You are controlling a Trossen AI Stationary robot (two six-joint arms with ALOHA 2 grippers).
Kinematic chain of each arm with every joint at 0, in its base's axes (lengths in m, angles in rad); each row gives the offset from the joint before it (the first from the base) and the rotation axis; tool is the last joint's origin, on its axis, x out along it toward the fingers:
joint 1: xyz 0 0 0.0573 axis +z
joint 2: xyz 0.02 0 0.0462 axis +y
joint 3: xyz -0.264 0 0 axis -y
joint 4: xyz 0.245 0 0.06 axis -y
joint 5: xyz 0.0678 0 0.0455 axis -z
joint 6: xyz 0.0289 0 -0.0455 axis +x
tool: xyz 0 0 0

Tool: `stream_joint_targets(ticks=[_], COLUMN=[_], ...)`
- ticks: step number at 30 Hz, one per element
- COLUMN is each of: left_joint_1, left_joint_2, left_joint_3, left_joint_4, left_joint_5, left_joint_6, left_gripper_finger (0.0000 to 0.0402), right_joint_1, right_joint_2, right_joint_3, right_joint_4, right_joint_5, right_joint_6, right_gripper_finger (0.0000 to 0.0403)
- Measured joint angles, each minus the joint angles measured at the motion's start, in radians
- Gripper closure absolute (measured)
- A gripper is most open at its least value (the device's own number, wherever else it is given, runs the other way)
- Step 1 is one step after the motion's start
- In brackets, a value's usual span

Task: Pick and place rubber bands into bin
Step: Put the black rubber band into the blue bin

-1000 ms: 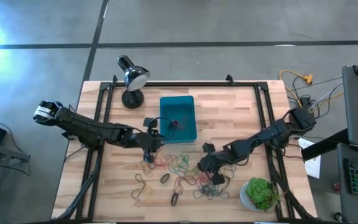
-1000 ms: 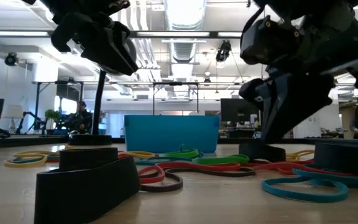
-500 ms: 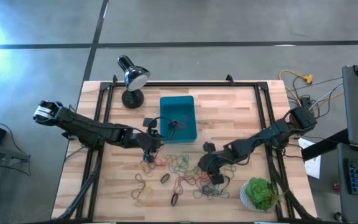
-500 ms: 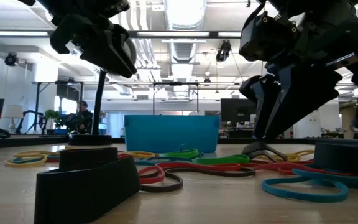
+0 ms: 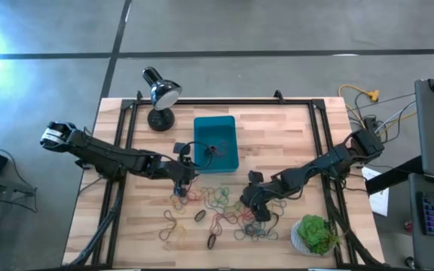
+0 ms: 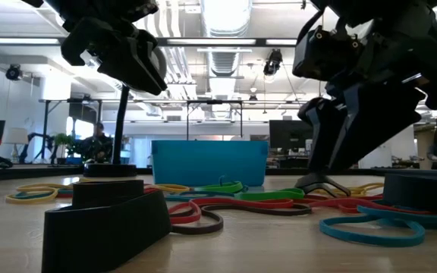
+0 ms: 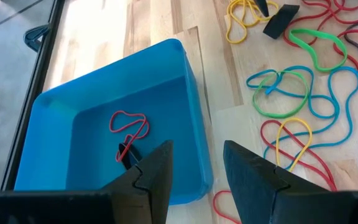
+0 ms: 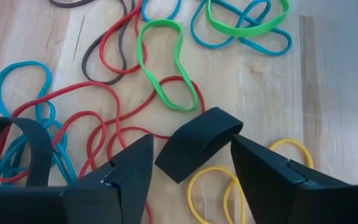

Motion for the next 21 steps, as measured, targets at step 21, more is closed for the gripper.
stream_joint_targets(ticks=[21], left_joint_1=[0.0], left_joint_2=[0.001], left_joint_3=[-0.001], left_joint_4=[0.004], left_joint_5=[0.0], left_joint_6=[-0.001], left_gripper_finger=[0.0274], right_joint_1=[0.001], right_joint_2=[0.072], right_joint_3=[-0.008], right_joint_4=[0.064], right_joint_5=[0.025], right_joint_6=[0.007], right_gripper_finger=[0.0196])
